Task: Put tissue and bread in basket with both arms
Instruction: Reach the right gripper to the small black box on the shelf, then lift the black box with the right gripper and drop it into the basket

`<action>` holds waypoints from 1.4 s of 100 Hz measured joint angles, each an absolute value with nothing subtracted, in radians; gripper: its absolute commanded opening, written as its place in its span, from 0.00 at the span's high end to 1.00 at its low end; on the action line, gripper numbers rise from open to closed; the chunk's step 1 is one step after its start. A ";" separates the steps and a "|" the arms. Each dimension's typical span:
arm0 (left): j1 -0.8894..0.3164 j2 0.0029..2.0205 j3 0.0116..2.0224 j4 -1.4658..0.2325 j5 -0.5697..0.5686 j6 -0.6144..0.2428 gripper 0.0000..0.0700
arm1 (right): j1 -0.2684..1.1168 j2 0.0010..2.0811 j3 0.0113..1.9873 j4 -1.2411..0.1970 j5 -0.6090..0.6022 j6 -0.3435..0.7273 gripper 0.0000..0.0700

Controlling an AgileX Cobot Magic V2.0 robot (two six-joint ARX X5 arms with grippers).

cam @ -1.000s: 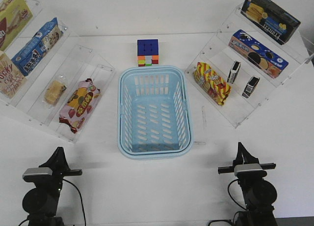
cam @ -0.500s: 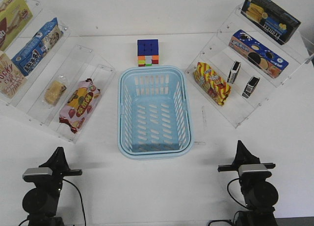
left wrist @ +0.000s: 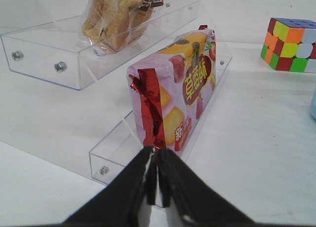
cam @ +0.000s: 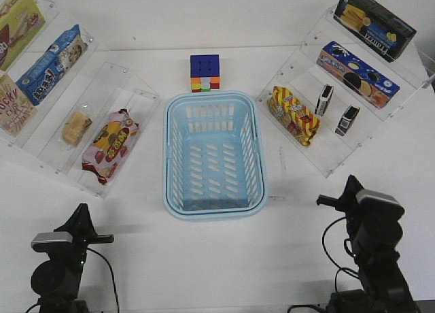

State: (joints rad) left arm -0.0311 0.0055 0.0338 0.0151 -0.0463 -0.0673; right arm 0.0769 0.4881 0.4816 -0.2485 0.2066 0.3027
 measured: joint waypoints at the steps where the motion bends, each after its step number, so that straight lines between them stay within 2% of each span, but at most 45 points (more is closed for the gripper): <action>1: -0.031 0.006 0.034 0.015 -0.046 -0.067 1.00 | 0.077 0.506 0.493 -0.249 0.206 0.298 0.58; 5: -0.031 0.006 0.034 0.015 -0.046 -0.067 1.00 | 0.077 0.575 0.535 -0.249 0.206 0.281 0.40; 8: -0.031 0.006 0.034 0.015 -0.046 -0.067 1.00 | 0.077 0.627 0.567 -0.248 0.206 0.269 0.35; 42: -0.031 0.006 0.034 0.015 -0.046 -0.067 1.00 | 0.005 1.144 0.924 -0.213 0.207 0.169 0.35; 66: -0.031 0.006 0.034 0.015 -0.046 -0.067 1.00 | -0.067 1.415 1.105 -0.204 0.204 0.134 0.36; 69: -0.031 0.006 0.034 0.015 -0.046 -0.067 1.00 | -0.072 1.442 1.116 -0.202 0.197 0.134 0.40; 72: -0.031 0.006 0.034 0.015 -0.046 -0.067 1.00 | -0.079 1.468 1.124 -0.196 0.187 0.134 0.50; 75: -0.031 0.006 0.034 0.015 -0.046 -0.067 1.00 | -0.083 1.491 1.130 -0.192 0.184 0.134 0.66; 80: -0.031 0.006 0.034 0.015 -0.046 -0.067 1.00 | -0.088 1.522 1.133 -0.185 0.183 0.135 0.98; 81: -0.031 0.006 0.034 0.015 -0.046 -0.067 1.00 | -0.088 1.527 1.133 -0.185 0.183 0.135 1.00; 100: -0.031 0.006 0.034 0.015 -0.046 -0.067 1.00 | -0.090 1.515 1.135 -0.189 0.174 0.131 0.99; 109: -0.031 0.006 0.034 0.015 -0.046 -0.067 1.00 | -0.092 1.444 1.135 -0.194 0.122 0.131 0.99; 125: -0.031 0.006 0.034 0.015 -0.046 -0.067 1.00 | -0.069 1.234 1.147 -0.181 -0.123 0.174 0.99; 140: -0.031 0.006 0.034 0.015 -0.046 -0.067 1.00 | 0.059 1.152 1.165 -0.172 -0.374 0.216 0.99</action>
State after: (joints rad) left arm -0.0311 0.0055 0.0338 0.0151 -0.0463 -0.0673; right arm 0.0589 1.1522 1.1648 -0.1719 -0.3737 0.2157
